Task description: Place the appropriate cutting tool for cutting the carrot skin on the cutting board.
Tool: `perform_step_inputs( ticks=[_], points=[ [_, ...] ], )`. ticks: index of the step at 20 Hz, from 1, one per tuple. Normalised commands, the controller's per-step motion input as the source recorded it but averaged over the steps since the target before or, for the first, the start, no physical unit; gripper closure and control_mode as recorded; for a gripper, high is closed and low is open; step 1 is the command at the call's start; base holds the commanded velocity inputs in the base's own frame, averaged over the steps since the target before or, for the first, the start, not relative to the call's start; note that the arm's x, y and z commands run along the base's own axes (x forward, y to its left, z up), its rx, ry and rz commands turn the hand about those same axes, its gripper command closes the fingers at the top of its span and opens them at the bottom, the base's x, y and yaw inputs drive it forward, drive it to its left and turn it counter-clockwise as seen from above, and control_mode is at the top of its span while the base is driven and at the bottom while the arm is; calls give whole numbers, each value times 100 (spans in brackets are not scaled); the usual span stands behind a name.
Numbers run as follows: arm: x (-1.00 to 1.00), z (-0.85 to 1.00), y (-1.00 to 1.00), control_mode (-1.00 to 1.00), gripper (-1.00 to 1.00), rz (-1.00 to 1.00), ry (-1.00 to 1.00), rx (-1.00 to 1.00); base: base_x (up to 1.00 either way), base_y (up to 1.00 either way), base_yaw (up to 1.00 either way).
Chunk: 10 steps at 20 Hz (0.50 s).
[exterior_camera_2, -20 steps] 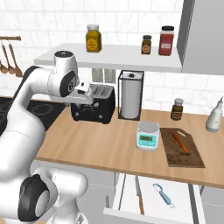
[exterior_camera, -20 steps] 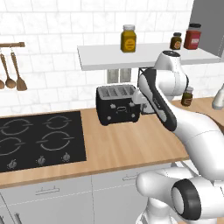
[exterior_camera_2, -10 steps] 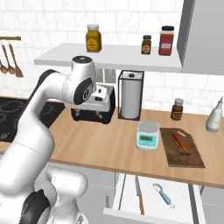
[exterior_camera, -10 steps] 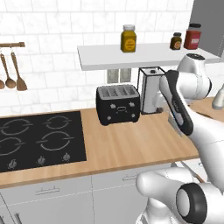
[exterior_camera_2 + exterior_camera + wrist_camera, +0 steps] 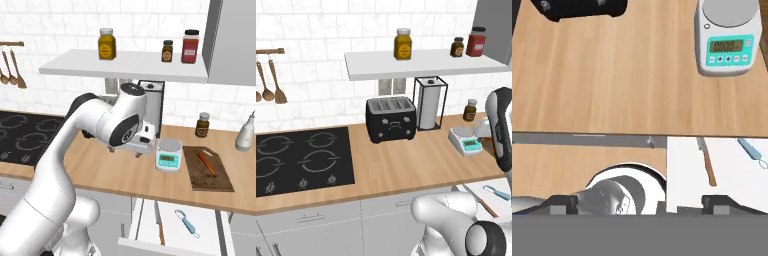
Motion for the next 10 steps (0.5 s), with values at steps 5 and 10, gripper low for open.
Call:
perform_step_inputs(
  ticks=[5,10],
  points=[
    [-95,-34,-83,-100,-100,-11,12,13,0,0,0],
    [-81,-49,-72,-100,-100,-13,8,2,0,0,0]
  ],
)
